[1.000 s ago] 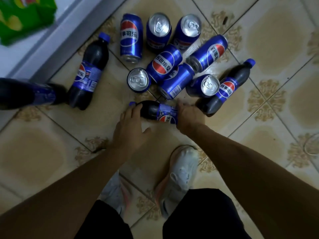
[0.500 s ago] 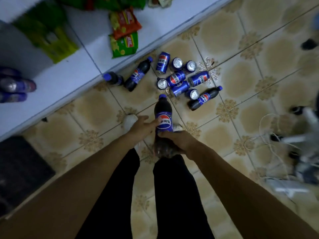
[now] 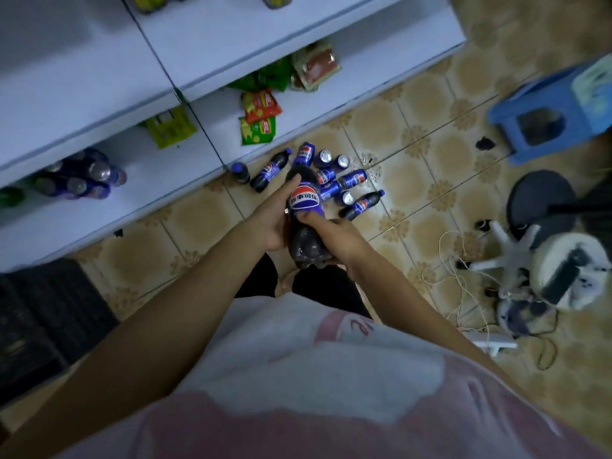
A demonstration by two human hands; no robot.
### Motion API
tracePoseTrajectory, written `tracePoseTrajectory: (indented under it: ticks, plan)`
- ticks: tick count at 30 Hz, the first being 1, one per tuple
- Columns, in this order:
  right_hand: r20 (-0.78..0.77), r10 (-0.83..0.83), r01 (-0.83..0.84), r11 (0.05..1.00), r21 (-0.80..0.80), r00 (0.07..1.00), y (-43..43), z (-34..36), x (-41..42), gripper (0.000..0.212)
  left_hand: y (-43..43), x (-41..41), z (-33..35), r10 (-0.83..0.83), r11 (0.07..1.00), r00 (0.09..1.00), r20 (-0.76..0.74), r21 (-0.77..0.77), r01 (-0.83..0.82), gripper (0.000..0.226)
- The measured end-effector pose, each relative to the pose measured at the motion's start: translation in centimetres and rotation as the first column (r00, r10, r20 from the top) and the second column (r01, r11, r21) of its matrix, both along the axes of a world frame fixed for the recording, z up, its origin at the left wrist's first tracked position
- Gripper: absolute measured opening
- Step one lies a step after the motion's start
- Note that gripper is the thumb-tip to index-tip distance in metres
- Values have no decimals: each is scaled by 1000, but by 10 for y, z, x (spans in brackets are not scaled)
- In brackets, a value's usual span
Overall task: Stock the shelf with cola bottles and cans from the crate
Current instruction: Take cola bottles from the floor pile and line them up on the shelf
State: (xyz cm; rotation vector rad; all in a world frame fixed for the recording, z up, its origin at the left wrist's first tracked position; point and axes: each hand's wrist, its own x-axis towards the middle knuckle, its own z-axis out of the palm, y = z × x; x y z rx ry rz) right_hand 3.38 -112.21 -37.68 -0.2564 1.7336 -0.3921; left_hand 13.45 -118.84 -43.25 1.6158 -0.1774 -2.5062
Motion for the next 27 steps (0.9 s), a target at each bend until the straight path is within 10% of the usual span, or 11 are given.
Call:
tracePoseTrajectory:
  ticks: [10, 18, 27]
  plan:
    - [-65, 20, -46, 908, -417, 998, 39, 53, 22, 46, 4, 6, 85, 171, 932, 982, 81, -337, -134, 48]
    - [-2, 35, -26, 699, -715, 999, 59, 111, 48, 27, 34, 37, 186, 282, 572, 959, -37, -796, -198, 55]
    - [-58, 294, -176, 393, -903, 954, 33, 166, 108, 47, 50, 116, 275, 478, 197, 872, -105, -955, -223, 50]
